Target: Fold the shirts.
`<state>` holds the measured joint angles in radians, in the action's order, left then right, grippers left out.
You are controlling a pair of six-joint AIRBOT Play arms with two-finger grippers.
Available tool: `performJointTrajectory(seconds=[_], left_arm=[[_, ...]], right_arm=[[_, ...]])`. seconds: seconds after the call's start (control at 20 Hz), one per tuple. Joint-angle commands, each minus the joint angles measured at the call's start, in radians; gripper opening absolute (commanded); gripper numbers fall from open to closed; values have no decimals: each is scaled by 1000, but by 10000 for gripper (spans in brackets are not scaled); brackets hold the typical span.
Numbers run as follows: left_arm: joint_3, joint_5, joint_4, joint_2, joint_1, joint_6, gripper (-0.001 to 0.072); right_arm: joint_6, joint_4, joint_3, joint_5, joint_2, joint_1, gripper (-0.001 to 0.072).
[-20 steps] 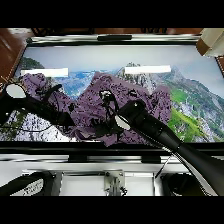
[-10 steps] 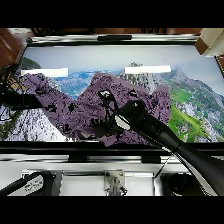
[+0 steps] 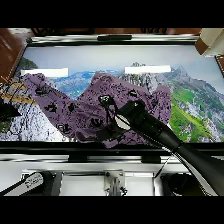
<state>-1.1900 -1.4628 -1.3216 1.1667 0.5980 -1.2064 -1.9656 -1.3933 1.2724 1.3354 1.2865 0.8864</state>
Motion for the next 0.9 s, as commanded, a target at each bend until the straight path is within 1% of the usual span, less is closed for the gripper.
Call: performJointTrajectory(seconds=[0.0,0.05,0.1,0.15,0.2,0.3,0.4,0.5,0.55,0.65,0.85], left_arm=[[32,88,-8,1,64,73,689],[34,100,-8,5,72,89,687],[33,123,-8,9,80,100,658],[33,154,-21,14,83,114,611],[33,182,-62,23,82,123,594],[34,187,-131,55,82,115,594],[34,169,-130,108,83,111,594],[33,181,-130,142,83,106,595],[33,211,-130,145,83,107,594],[33,262,-137,144,84,137,571],[48,256,-137,156,113,143,572]], right_arm=[[7,10,1,20,1,0,75],[8,16,1,21,1,0,75],[8,21,1,24,1,0,75],[8,24,1,24,1,0,75],[8,23,1,24,1,0,75],[16,23,1,23,1,0,75],[18,23,1,23,1,0,75],[19,24,1,24,1,0,75],[19,25,1,25,1,0,75],[19,26,1,27,1,0,75],[19,24,1,27,1,0,75]])
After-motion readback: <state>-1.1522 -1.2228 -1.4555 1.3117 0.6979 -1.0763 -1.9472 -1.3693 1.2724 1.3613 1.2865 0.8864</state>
